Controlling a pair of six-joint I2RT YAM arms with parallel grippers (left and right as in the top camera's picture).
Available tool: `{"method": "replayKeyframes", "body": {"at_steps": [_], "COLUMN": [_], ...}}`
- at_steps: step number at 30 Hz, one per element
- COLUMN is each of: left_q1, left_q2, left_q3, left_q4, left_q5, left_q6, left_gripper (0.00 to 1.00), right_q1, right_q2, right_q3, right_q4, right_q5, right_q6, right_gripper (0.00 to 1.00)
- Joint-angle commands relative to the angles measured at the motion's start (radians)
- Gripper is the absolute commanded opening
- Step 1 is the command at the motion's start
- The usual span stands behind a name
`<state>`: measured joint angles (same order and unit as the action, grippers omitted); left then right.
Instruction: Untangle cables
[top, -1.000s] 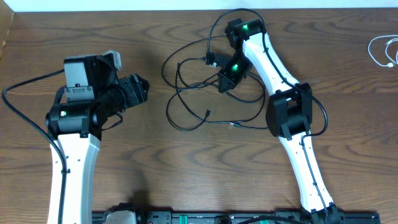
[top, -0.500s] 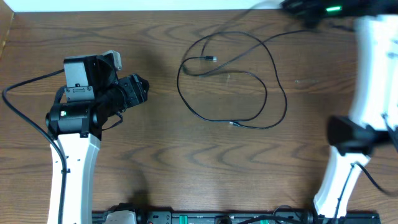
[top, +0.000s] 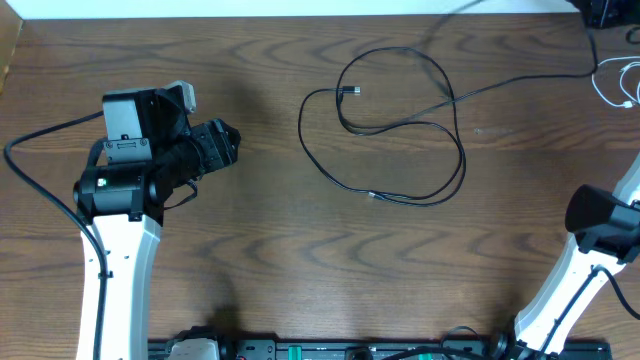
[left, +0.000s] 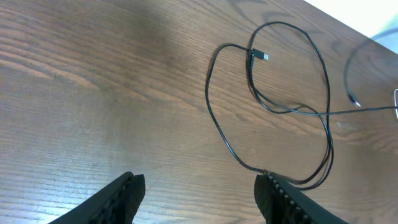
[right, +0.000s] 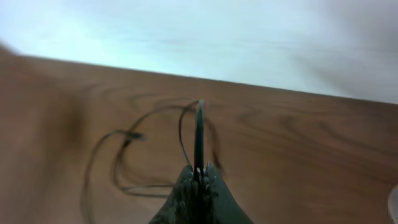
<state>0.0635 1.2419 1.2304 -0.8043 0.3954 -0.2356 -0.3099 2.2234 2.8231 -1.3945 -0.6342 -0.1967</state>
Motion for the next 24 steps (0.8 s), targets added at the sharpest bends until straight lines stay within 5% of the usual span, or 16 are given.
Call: {"method": "replayKeyframes", "body": {"at_steps": [1,9,21,22,24], "left_q1": [-0.002,-0.002,-0.002,-0.002,-0.002], "left_q2": [-0.002,-0.002,-0.002,-0.002,-0.002], "left_q3": [0.019,0.019,0.019,0.019,0.019], "left_q4": [-0.001,-0.002,-0.018,-0.024,-0.033], "left_q5": [0.016,0.016,0.016,0.016,0.016], "left_q6": [0.01,0.01,0.01,0.01,0.01], "left_gripper": [0.63,0.63,0.63,0.63,0.63], "right_q1": [0.005,-0.037,-0.207,-0.215,-0.229], "right_q2": [-0.013,-0.011,-0.011,-0.011,-0.011], "right_q3": [0.008,-0.008,-0.36,-0.387,-0.437], "right_q4": [0.029,0.076,0.356,0.382,0.428], "right_q5": [0.236,0.724,0.76,0.759,0.753], "right_q6": [0.097,0.28,0.286,0.286,0.286], "right_gripper": [0.01,0.01,0.01,0.03,0.35]}}
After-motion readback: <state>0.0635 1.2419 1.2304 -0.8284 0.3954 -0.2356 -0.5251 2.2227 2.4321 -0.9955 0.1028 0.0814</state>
